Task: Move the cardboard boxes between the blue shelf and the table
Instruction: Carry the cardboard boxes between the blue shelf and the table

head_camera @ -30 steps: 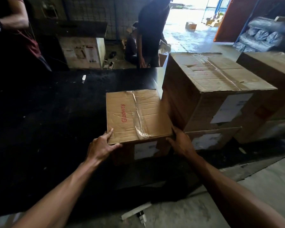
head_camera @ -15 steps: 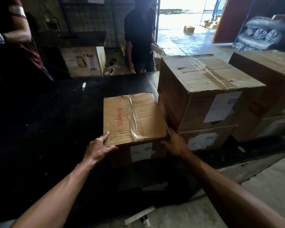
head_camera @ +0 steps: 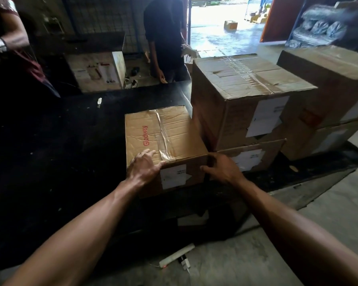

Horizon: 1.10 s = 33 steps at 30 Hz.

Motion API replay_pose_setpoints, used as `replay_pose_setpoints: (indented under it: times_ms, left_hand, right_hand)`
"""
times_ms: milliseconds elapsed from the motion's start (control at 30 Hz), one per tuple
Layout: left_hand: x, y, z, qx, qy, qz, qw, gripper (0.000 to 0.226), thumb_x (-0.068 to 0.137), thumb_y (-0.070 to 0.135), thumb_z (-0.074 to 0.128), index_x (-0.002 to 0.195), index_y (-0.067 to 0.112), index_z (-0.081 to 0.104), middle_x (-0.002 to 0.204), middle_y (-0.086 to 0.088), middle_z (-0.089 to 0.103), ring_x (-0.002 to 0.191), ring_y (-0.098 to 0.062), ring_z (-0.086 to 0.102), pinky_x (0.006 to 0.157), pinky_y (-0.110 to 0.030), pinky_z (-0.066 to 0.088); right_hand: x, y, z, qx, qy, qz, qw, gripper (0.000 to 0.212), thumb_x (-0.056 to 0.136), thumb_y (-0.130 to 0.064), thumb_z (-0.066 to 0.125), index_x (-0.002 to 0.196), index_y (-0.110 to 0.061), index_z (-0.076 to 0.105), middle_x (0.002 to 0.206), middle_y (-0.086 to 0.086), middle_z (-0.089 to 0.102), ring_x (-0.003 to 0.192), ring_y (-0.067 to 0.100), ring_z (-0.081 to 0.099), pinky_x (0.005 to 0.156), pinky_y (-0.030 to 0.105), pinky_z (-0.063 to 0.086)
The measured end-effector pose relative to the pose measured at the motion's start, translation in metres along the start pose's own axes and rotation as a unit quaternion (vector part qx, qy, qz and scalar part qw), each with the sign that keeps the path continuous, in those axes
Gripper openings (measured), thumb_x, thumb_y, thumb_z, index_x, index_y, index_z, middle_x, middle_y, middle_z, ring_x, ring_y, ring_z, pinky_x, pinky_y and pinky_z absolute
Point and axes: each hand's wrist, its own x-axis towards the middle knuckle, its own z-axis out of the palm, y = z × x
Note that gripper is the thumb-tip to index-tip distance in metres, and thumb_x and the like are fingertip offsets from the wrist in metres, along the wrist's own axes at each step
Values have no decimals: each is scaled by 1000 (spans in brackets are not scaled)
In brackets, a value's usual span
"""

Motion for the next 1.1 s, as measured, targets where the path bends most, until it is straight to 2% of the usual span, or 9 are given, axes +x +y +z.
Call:
replay_pose_setpoints:
  times_ms: [67,167,267,367,433,567,800,967,1100]
  left_hand:
    - [-3,29,2,-6,-11,34,999,57,87,54,63,132,19,59,132,-8,62,118,-27,60,95,-41,51]
    - [-6,69,12,-4,-87,84,993,41,87,52,61,116,24,68,111,-4,71,103,-25,66,85,-40,54]
    - [-5,114,33,9,-149,155,977,38,86,56,54,106,27,68,107,2,72,99,-21,67,81,-37,53]
    - [-9,180,53,-7,-221,219,950,20,92,49,55,93,32,65,105,8,69,90,-8,63,75,-31,48]
    - [-14,229,70,-6,-261,254,931,19,91,48,58,97,32,65,106,6,67,90,-6,60,74,-27,45]
    - [-35,337,108,-3,-303,349,887,40,87,55,62,110,23,70,108,2,71,100,-16,66,76,-26,46]
    - [-131,533,142,-29,-337,509,792,43,83,59,64,104,24,74,102,1,74,98,-19,67,77,-26,47]
    - [-215,663,192,-74,-384,614,686,55,74,68,65,94,17,76,96,-6,74,91,-24,68,79,-34,51]
    - [-301,728,182,-90,-410,684,598,49,75,69,61,69,22,72,75,-9,71,79,-30,69,66,-34,46]
  right_hand:
    - [-12,7,-8,-21,14,9,1000,45,84,-45,67,124,-24,63,115,-2,69,105,17,66,91,41,54]
    - [-38,27,-23,-59,37,32,997,43,84,-49,66,119,-24,65,111,-2,71,101,16,67,89,39,55]
    - [-75,58,-47,-78,49,75,993,34,86,-44,66,113,-24,68,109,-3,72,101,16,68,88,39,56]
    - [-125,93,-82,-102,65,132,984,37,88,-42,65,117,-20,68,112,2,71,105,21,67,89,37,54]
    - [-167,117,-108,-100,97,174,975,36,89,-39,65,117,-16,69,112,5,72,104,22,67,85,34,51]
    - [-259,159,-159,-88,162,289,939,46,85,-45,65,123,-19,67,118,3,71,107,21,66,87,32,52]
    - [-433,185,-237,-74,306,478,820,63,79,-55,67,132,-21,61,121,3,70,113,21,64,87,29,48]
    - [-544,162,-272,-106,423,571,695,48,74,-54,64,105,-18,68,104,5,72,102,26,67,76,32,50]
    - [-617,130,-284,-115,509,622,584,64,73,-59,62,125,-22,63,117,3,70,111,26,65,88,35,51]
